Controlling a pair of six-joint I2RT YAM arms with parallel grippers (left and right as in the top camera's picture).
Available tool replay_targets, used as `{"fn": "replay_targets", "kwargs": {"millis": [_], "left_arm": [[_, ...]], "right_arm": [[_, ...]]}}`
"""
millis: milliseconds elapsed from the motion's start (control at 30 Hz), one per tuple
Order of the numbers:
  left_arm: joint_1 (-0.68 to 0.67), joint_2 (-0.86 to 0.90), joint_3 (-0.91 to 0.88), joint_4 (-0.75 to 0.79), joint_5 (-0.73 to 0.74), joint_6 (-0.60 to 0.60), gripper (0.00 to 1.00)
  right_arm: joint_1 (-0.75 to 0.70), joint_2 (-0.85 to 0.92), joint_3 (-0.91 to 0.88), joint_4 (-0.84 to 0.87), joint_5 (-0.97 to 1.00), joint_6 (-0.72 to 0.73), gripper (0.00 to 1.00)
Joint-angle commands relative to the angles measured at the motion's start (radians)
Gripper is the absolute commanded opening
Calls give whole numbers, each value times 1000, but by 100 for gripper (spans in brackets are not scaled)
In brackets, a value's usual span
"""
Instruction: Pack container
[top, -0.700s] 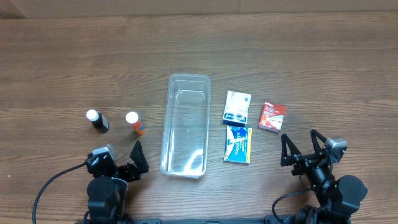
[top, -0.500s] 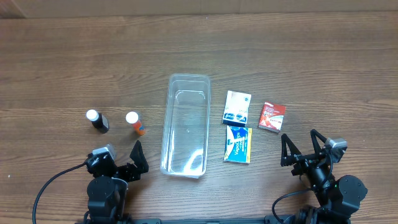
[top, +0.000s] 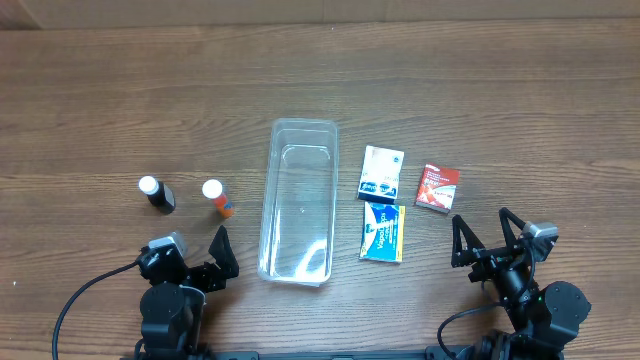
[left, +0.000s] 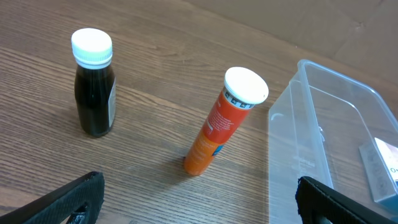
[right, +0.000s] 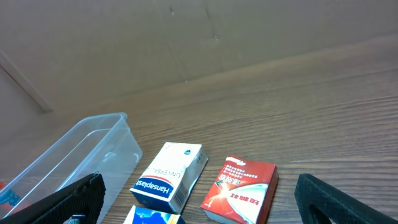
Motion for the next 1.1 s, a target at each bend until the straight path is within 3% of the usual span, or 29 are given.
{"fn": "replay_targets", "kwargs": {"millis": [0, 1067], "left_arm": [[5, -8, -3, 0, 4, 19, 100], [5, -8, -3, 0, 4, 19, 100]], "right_arm": [[0, -10, -7, 6, -5, -7, 100], [13, -10, -7, 6, -5, -7, 100]]}}
